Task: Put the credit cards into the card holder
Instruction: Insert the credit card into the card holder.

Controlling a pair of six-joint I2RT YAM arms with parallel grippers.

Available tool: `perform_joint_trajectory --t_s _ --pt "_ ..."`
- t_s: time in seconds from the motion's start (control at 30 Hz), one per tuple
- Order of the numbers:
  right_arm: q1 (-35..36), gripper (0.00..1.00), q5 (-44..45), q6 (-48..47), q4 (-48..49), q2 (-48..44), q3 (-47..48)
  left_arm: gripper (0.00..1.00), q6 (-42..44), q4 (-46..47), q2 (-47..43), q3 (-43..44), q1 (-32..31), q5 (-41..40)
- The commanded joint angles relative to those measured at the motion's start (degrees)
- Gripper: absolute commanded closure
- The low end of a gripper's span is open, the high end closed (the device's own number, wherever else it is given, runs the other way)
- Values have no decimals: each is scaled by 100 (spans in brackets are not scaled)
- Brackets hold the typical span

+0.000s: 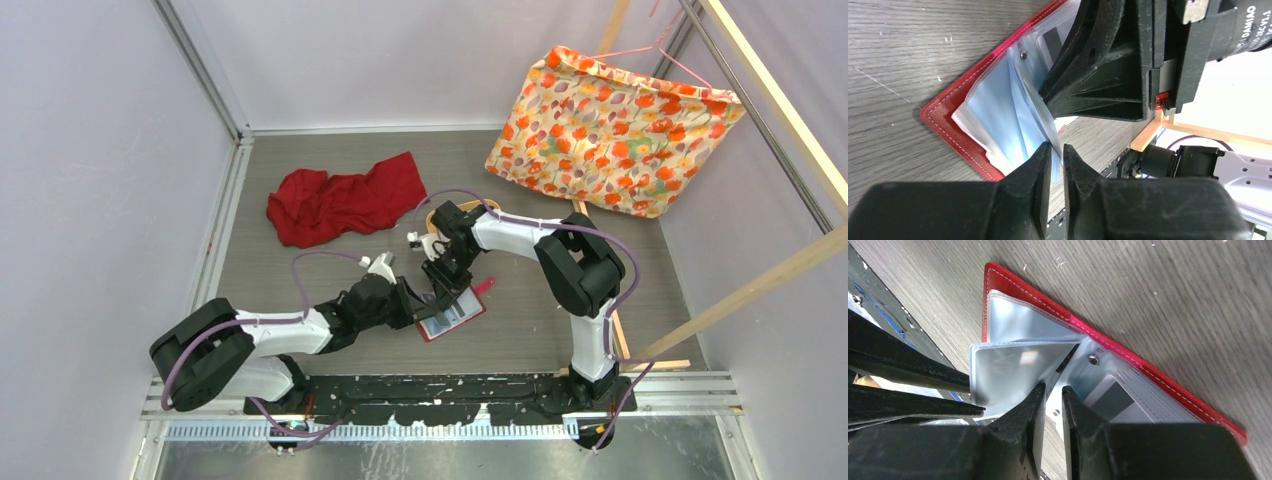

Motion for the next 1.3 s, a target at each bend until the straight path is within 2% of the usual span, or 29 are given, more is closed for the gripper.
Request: perform_joint_trajectory --t_s 0.0,0.13,0.23,0.47,0.73,0.93,1.1,1.27 --pt "-46 74 53 -142 -59 15 124 85 103 573 -67 81 -35 94" --pt "-113 69 -85 -212 -113 -131 140 87 130 466 -79 75 -35 23" --pt "-145 63 -260 -294 -161 -248 139 93 143 468 11 101 -35 23" --pt "-220 53 -470 -525 -346 -472 205 99 139 348 117 195 -35 1" --pt "-329 50 -471 -1120 -502 -1180 82 100 -199 451 128 176 -35 -106" --pt "-139 49 -826 -1824 -411 -1852 -377 100 -854 678 198 107 -35 -182" --pt "365 48 -131 -1916 351 -2345 -959 100 -1604 529 355 166 -35 -189" --pt "709 45 622 -2026 505 -2363 -1089 100 -2006 204 297 249 -35 -375"
